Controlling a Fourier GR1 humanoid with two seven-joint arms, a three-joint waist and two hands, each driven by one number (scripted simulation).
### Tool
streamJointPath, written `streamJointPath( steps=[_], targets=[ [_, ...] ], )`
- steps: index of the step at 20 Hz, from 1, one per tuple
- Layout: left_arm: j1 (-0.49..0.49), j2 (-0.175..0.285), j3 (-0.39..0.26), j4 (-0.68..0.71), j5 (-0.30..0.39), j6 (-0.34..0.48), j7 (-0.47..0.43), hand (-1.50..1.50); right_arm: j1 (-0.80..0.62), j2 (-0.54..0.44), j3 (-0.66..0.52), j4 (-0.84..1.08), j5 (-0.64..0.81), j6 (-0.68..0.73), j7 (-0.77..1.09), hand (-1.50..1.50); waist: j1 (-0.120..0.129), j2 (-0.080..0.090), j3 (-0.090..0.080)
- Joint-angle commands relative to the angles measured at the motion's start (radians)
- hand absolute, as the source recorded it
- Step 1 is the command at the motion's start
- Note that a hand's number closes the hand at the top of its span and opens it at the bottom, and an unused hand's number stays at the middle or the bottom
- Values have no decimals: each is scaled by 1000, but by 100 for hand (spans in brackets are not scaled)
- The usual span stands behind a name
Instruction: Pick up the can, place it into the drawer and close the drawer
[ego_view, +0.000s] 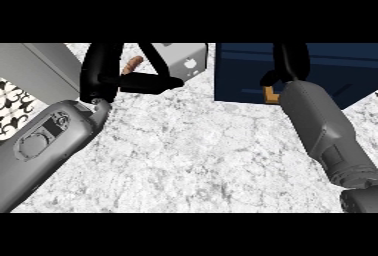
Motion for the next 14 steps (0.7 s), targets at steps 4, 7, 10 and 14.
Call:
streamJointPath(
  steps=[4, 7, 10, 14],
  targets=[
    [58, 21, 17, -36, -7, -7, -19, -150, -86, 42, -148, -42, -193, 65, -162, -150, 15, 2, 4],
    [66, 30, 35, -32, -4, -12, -26, -150, -80, 96, -212, -53, -269, 58, -186, -150, 11, 2, 4],
    [78, 15, 25, -55, -13, -2, -22, -150, -118, 95, -247, -63, -315, 120, -238, -150, -1, -4, 3],
    [111, 38, 40, -48, -17, -11, -30, -150, -118, 133, -333, -80, -426, 180, -305, -150, -25, -11, 2]
  ],
)
